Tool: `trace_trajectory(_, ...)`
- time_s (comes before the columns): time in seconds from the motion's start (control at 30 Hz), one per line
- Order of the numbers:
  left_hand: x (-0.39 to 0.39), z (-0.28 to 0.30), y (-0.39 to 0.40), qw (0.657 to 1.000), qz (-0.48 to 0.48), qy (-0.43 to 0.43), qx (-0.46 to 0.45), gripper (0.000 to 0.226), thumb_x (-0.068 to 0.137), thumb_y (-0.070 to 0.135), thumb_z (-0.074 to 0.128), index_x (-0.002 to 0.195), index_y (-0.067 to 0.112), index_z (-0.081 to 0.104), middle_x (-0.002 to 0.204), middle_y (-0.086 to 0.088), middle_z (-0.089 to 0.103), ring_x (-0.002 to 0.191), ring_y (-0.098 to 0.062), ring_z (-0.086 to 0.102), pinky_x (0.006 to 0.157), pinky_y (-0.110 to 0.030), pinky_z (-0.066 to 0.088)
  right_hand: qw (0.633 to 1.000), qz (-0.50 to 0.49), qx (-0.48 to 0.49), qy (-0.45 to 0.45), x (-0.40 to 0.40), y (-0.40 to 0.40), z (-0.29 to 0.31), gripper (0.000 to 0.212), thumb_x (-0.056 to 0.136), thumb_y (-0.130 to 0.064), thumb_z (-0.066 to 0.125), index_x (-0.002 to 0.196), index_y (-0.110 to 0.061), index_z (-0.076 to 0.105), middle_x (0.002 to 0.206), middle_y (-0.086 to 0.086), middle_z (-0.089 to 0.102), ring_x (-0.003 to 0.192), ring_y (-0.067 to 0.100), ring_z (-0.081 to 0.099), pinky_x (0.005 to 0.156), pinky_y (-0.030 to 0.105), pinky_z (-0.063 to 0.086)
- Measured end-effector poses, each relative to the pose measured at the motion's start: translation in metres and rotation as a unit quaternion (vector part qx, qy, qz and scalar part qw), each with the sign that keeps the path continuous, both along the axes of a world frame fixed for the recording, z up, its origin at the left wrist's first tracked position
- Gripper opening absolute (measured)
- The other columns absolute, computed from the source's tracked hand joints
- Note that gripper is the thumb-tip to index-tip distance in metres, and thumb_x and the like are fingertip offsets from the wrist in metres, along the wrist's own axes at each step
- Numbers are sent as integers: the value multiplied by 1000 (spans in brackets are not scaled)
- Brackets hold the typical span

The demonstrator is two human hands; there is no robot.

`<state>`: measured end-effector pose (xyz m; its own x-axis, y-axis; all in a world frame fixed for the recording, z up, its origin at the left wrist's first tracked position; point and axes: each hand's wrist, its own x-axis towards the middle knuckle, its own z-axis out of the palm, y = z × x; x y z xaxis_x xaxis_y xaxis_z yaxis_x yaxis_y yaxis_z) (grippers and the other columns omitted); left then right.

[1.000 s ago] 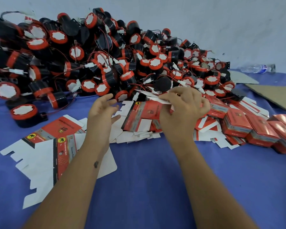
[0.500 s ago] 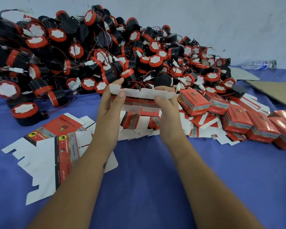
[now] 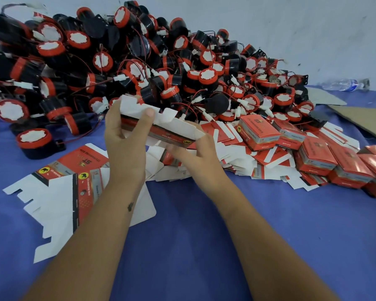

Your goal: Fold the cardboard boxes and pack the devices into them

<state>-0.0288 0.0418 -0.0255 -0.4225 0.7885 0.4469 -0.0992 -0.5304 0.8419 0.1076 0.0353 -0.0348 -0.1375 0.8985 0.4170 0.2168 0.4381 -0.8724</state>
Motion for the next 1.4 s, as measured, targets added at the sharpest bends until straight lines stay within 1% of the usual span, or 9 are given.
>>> trace_trajectory(0.1,0,1,-2,998,40,56,-12,49,73,50,73,120,41,61,153,-11,35,141,-29,38,110,-43,44,996,-38,-3,-84,-1,5,-4,55,85,-33,68,137,-31,51,133,-8,55,128,17,47,107,42,40)
trace_trajectory(0.23,2,2,-4,993,31,108,-17,40,72,57,70,109,66,58,158,0,23,146,-23,28,115,-41,38,997,-41,-50,52,0,6,-5,42,84,-18,71,118,-37,54,101,-33,64,99,-9,60,77,9,49)
trace_trajectory(0.5,3,-3,-2,986,88,140,-18,42,79,42,70,117,38,54,144,-2,43,137,-18,37,114,-41,34,998,-61,-28,2,-3,1,1,33,79,-23,75,100,-36,54,108,-12,49,96,-11,50,72,2,40)
trace_trajectory(0.6,8,-5,-4,996,-1,94,3,61,76,46,68,130,38,41,147,8,39,136,-2,36,107,-21,35,998,-63,-15,17,-2,-1,5,36,74,-36,69,106,-20,60,110,-5,51,98,-3,53,76,4,40)
trace_trajectory(0.77,9,-6,-3,1000,-6,22,18,49,77,41,72,115,30,42,128,-12,49,119,-19,51,107,-36,44,997,-72,-2,7,3,-4,7,51,81,-31,68,129,-18,57,126,-5,54,117,6,52,99,21,44)
trace_trajectory(0.97,7,-5,2,998,-47,-28,3,48,72,40,75,105,30,41,116,9,51,115,-12,49,110,-46,40,998,-54,2,-38,2,-7,5,81,82,-36,66,153,-26,29,155,-14,34,134,-9,29,102,3,23)
trace_trajectory(1.2,14,-4,-5,995,-97,20,8,52,78,42,70,120,27,42,111,22,58,98,9,60,81,-13,50,997,-18,9,-69,-1,-7,4,92,80,-36,69,156,-28,18,149,-24,34,133,-18,26,109,12,30)
trace_trajectory(1.27,21,-9,-7,988,-137,74,-21,61,80,49,65,132,26,42,129,17,57,119,-1,58,95,-28,54,1000,-10,-8,-27,-4,-7,4,105,77,-37,74,157,-30,7,156,-20,28,142,-5,25,115,26,34)
trace_trajectory(1.4,28,-14,-11,958,-255,22,-133,85,75,70,50,146,25,43,138,-3,61,126,-20,59,102,-45,49,999,-50,15,9,0,-5,5,115,75,-31,82,157,-29,2,160,-23,11,146,-8,11,115,12,22)
